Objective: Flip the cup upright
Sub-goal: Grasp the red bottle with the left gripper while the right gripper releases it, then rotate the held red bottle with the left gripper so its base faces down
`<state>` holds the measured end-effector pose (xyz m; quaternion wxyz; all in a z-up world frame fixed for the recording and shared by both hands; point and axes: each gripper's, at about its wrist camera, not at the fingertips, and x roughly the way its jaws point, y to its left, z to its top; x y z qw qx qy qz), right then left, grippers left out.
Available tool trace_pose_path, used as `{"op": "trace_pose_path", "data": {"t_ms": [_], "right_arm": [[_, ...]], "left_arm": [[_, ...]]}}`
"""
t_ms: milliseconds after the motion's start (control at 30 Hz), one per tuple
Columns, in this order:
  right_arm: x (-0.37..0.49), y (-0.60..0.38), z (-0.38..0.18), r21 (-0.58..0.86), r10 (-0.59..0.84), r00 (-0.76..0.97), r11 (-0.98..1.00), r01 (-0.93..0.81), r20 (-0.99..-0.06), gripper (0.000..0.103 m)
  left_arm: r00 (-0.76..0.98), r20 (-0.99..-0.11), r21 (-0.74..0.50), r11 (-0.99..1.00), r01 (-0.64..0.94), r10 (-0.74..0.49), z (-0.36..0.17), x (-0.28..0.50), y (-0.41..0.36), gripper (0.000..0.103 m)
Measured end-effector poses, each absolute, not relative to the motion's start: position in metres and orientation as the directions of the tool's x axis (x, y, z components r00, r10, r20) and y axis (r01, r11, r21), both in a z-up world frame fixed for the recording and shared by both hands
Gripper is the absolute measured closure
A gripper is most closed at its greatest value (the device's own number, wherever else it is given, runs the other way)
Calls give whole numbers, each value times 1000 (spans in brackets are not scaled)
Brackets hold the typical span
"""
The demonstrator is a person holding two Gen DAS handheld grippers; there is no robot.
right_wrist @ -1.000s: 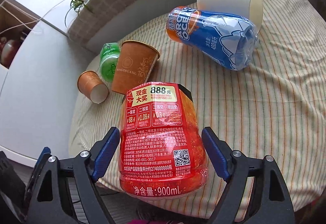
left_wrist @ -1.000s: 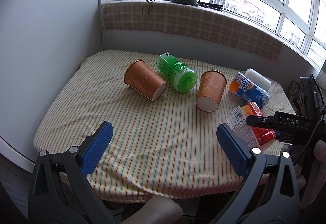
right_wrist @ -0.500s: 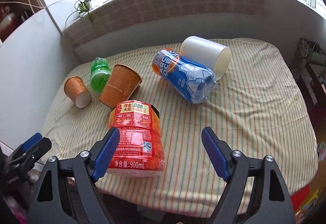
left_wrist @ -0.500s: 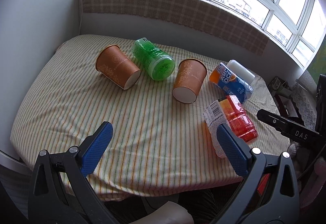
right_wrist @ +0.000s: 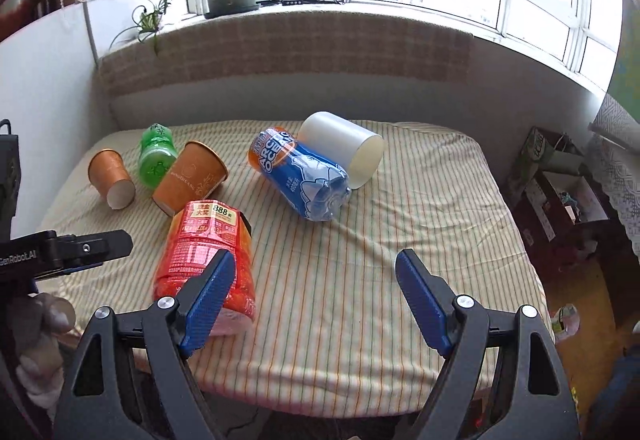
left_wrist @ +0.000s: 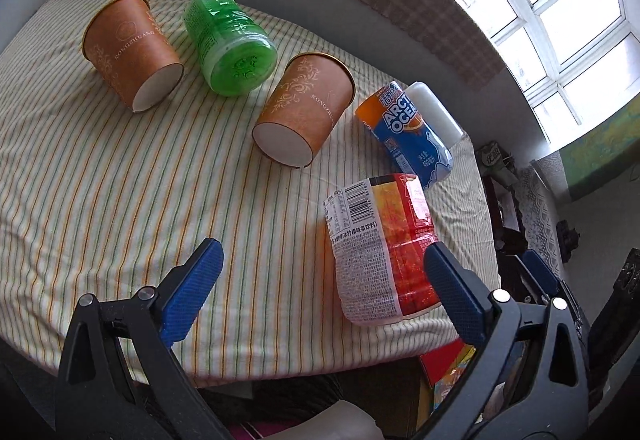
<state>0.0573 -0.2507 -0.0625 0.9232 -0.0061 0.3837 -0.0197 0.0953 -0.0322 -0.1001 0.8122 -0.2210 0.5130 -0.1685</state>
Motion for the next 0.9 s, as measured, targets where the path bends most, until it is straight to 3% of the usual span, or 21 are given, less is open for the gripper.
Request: {"op": "trace_pose_path", "data": {"t_ms": [433,900], "right_arm": [[45,-268,-76,-35,-78,692,996,76,-717,21],[39,-295,-85,-18,-107,673,990,137,-732,21]], "left_arm": [[284,-744,-634,774,-15,-604,-126,130,-62,4],[219,-742,-653,757,-21,-634,-135,142,-81,4]]}}
